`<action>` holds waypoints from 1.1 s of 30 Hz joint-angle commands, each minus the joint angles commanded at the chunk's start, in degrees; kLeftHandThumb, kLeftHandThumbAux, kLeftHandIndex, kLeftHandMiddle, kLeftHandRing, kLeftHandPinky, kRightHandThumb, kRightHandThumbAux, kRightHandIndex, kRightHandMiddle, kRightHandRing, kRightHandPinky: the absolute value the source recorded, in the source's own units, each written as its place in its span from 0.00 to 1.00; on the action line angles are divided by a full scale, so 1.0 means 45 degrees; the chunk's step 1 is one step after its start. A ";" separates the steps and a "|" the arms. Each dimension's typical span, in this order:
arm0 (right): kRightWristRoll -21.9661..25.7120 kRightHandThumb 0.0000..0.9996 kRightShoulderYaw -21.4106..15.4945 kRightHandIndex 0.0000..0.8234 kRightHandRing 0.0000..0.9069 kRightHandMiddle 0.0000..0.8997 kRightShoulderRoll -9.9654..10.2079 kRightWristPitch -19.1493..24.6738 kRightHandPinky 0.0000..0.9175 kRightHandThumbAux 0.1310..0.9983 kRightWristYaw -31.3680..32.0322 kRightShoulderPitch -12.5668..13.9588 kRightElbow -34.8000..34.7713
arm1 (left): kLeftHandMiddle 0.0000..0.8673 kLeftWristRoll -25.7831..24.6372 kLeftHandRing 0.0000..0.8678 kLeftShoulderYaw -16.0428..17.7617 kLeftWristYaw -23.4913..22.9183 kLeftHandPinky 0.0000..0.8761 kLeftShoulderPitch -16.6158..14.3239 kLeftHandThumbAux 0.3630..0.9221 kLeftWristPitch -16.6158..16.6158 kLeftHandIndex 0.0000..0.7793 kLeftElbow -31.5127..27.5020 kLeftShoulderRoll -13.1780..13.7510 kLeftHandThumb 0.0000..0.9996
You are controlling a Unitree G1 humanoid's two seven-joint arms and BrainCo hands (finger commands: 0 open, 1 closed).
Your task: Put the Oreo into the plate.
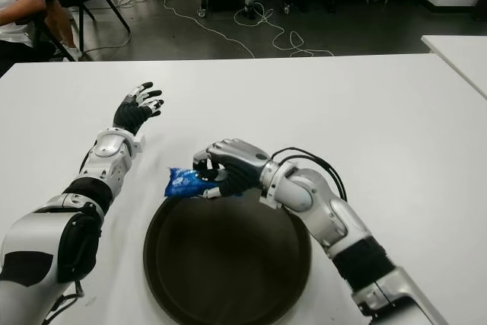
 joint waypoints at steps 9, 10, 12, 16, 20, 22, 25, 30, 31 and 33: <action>-0.0307 0.68 0.0144 0.52 0.82 0.81 -0.0403 -0.0209 0.81 0.69 0.0313 -0.0054 -0.0349 | 0.25 -0.0021 0.24 0.0020 0.0012 0.24 0.0007 0.78 -0.0034 0.18 -0.0010 -0.0018 0.18; -0.0354 0.68 0.0162 0.52 0.82 0.81 -0.0481 -0.0233 0.81 0.69 0.0382 -0.0068 -0.0416 | 0.25 -0.0013 0.24 0.0014 0.0030 0.24 0.0008 0.78 -0.0037 0.18 -0.0012 -0.0020 0.18; -0.0404 0.68 0.0176 0.52 0.82 0.81 -0.0562 -0.0250 0.81 0.69 0.0457 -0.0075 -0.0500 | 0.25 -0.0005 0.24 0.0008 0.0049 0.24 0.0009 0.78 -0.0039 0.18 -0.0014 -0.0021 0.18; -0.0854 0.68 0.0202 0.52 0.80 0.79 -0.0896 -0.0152 0.79 0.69 0.0656 -0.0107 -0.0912 | 0.25 -0.0007 0.24 0.0010 0.0102 0.24 0.0000 0.79 -0.0020 0.18 -0.0018 -0.0030 0.18; -0.1164 0.68 0.0203 0.52 0.80 0.79 -0.1013 0.0156 0.79 0.70 0.0863 -0.0068 -0.1276 | 0.24 -0.0013 0.23 0.0012 0.0095 0.24 0.0000 0.78 -0.0008 0.17 -0.0020 -0.0012 0.18; -0.1252 0.68 0.0185 0.52 0.78 0.78 -0.1094 0.0305 0.76 0.70 0.1012 -0.0043 -0.1505 | 0.24 -0.0014 0.23 0.0010 0.0088 0.23 -0.0001 0.78 0.0002 0.17 -0.0021 -0.0004 0.18; -0.1373 0.68 0.0167 0.52 0.76 0.76 -0.1158 0.0454 0.72 0.70 0.1123 -0.0010 -0.1747 | 0.23 -0.0013 0.22 0.0008 0.0080 0.23 0.0001 0.78 0.0007 0.16 -0.0023 0.0006 0.18; -0.1646 0.68 0.0064 0.51 0.71 0.71 -0.1381 0.0575 0.67 0.70 0.1200 0.0051 -0.2225 | 0.24 -0.0012 0.22 0.0000 0.0008 0.22 -0.0009 0.77 0.0033 0.16 -0.0025 0.0036 0.17; -0.1682 0.68 0.0064 0.51 0.70 0.70 -0.1405 0.0602 0.66 0.70 0.1213 0.0052 -0.2272 | 0.24 -0.0013 0.22 -0.0001 -0.0002 0.22 -0.0010 0.77 0.0038 0.16 -0.0024 0.0039 0.17; -0.1715 0.68 0.0078 0.51 0.69 0.69 -0.1426 0.0644 0.64 0.70 0.1223 0.0055 -0.2317 | 0.24 -0.0014 0.22 -0.0002 -0.0008 0.22 -0.0009 0.77 0.0042 0.16 -0.0023 0.0040 0.17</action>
